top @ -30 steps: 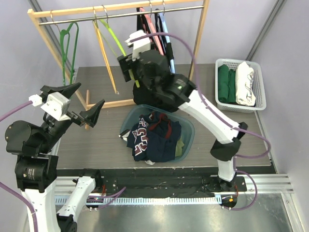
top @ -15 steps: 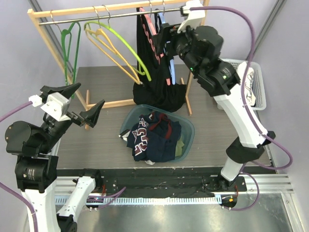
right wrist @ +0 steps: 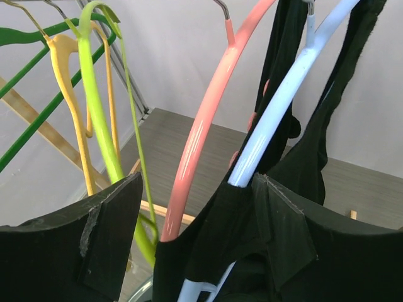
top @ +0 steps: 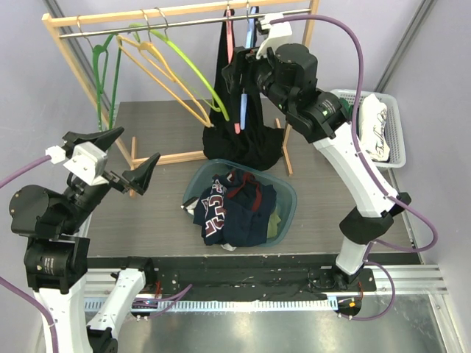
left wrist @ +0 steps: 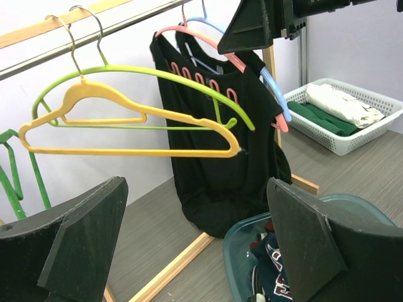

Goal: Remove the tank top from the hanger
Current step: Pick up the hanger from the clothesline.

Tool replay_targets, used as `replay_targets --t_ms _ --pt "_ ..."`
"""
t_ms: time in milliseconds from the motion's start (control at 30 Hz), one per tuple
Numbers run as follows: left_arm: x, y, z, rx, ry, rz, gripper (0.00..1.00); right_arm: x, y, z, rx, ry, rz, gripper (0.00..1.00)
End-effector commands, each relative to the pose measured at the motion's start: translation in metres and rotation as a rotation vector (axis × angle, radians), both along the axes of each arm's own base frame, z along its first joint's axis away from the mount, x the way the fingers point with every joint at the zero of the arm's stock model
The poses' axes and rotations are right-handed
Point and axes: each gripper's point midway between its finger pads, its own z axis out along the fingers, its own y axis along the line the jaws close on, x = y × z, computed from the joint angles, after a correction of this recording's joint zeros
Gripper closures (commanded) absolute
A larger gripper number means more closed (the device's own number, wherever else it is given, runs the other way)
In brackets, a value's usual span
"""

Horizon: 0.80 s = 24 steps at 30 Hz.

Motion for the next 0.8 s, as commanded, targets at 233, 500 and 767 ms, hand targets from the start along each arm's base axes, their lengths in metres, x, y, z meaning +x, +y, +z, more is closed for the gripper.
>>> replay_targets --t_ms 233,500,767 --pt "-0.002 0.001 0.008 0.010 -0.057 0.007 0.03 -0.059 -0.023 0.094 0.211 -0.190 0.086 0.24" --pt "-0.004 0.001 0.010 0.009 -0.062 0.003 0.03 -0.069 0.008 0.100 0.242 -0.196 0.192 0.25" --pt "-0.005 0.002 0.009 0.018 -0.072 0.012 0.03 -0.041 0.017 0.064 0.197 -0.103 0.098 0.15"
